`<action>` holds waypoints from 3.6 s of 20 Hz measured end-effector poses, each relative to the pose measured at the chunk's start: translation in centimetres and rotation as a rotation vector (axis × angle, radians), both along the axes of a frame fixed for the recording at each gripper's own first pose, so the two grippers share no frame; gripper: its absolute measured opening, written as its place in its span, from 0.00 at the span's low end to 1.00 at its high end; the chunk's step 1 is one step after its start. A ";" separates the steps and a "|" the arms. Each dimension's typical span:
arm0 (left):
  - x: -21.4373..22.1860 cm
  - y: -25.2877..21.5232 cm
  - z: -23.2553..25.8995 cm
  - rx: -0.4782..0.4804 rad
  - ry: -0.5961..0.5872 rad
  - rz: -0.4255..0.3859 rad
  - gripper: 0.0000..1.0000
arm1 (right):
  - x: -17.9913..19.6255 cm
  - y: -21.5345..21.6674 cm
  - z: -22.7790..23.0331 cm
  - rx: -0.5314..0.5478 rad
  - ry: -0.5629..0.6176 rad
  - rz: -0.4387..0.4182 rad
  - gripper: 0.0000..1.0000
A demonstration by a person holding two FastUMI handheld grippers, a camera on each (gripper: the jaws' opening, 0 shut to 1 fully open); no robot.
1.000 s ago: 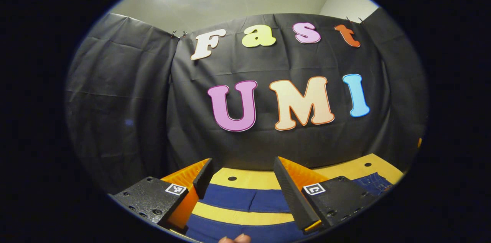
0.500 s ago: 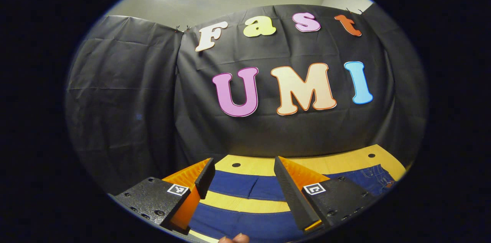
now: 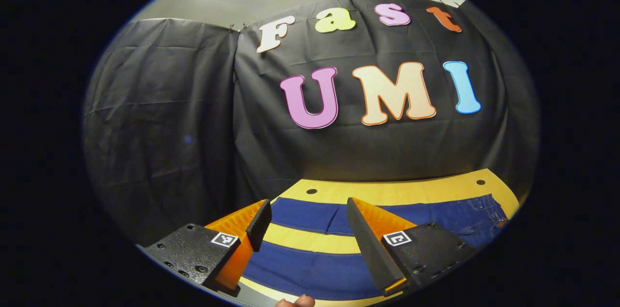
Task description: Grasp the waist and the cuffs of the jeans and fold them to make the two legs overlap; first hold the waist and fold one-third of the jeans toward the cuffs, then hold the cuffs and fold the remaining one-third in the same direction to finish folding.
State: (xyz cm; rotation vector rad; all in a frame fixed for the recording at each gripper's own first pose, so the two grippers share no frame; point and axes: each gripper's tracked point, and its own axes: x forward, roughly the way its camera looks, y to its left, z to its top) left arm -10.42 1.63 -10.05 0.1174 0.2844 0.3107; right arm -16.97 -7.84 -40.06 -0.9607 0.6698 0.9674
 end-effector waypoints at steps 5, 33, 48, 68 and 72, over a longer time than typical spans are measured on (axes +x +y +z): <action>-1.1 1.0 -0.9 0.026 0.037 0.036 0.93 | -0.4 1.1 -0.5 -0.062 -0.072 0.201 0.99; -9.6 15.1 -15.4 0.545 0.647 -0.184 0.94 | 1.0 2.8 -6.5 -0.263 0.012 0.256 0.07; -12.3 24.7 -26.4 0.962 1.000 -0.747 0.93 | 1.2 2.6 -6.7 -0.409 0.006 0.183 0.07; -8.1 25.5 -30.7 0.973 1.004 -0.960 0.02 | 2.2 2.7 -6.1 -0.472 -0.038 0.050 0.08; -8.3 25.5 -29.9 0.759 1.128 -0.839 0.00 | 3.8 3.4 -2.7 -0.379 -0.099 -0.021 0.05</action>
